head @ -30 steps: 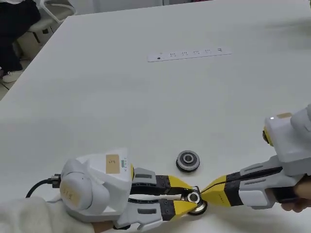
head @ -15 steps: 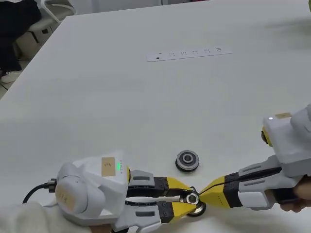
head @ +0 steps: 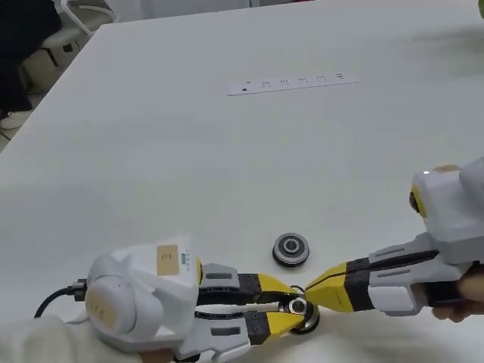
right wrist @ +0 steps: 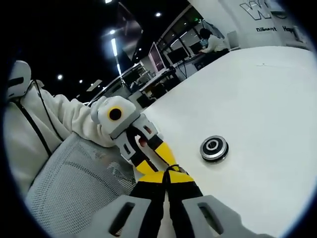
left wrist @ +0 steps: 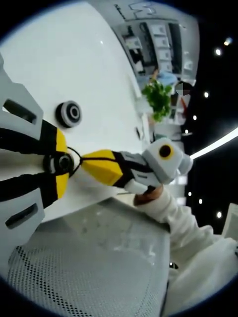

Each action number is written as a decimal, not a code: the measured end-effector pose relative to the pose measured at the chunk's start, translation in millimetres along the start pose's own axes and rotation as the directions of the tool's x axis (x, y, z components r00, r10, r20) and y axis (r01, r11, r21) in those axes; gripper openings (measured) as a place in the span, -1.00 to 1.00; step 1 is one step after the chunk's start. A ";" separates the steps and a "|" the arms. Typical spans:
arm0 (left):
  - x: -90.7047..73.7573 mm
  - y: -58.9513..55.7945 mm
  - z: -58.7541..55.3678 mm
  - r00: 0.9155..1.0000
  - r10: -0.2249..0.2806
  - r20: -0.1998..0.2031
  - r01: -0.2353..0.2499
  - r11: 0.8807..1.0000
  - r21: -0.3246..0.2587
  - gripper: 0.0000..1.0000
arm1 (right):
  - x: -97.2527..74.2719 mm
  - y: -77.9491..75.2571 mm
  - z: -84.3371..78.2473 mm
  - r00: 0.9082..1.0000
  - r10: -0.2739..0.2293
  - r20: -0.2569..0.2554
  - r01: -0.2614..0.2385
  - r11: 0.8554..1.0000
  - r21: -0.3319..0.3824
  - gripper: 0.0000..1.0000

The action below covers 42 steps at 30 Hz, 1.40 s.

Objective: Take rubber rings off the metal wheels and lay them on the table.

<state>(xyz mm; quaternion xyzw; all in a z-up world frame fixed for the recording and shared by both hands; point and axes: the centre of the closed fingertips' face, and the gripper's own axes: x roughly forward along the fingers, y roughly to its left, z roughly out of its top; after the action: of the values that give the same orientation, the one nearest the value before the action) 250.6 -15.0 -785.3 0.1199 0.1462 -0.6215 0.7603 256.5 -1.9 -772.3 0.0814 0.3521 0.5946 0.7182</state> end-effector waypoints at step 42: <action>-120.2 18.3 42.7 0.991 0.102 -0.090 -0.100 0.995 0.022 0.28 | -21.7 31.0 8.0 0.994 -0.041 -0.099 0.038 0.999 -0.037 -1.00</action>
<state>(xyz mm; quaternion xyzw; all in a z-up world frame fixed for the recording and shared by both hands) 249.4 82.5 -701.0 0.1619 0.1689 -0.5774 0.7823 235.6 -10.6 -740.9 0.0322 0.3786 0.5897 0.7127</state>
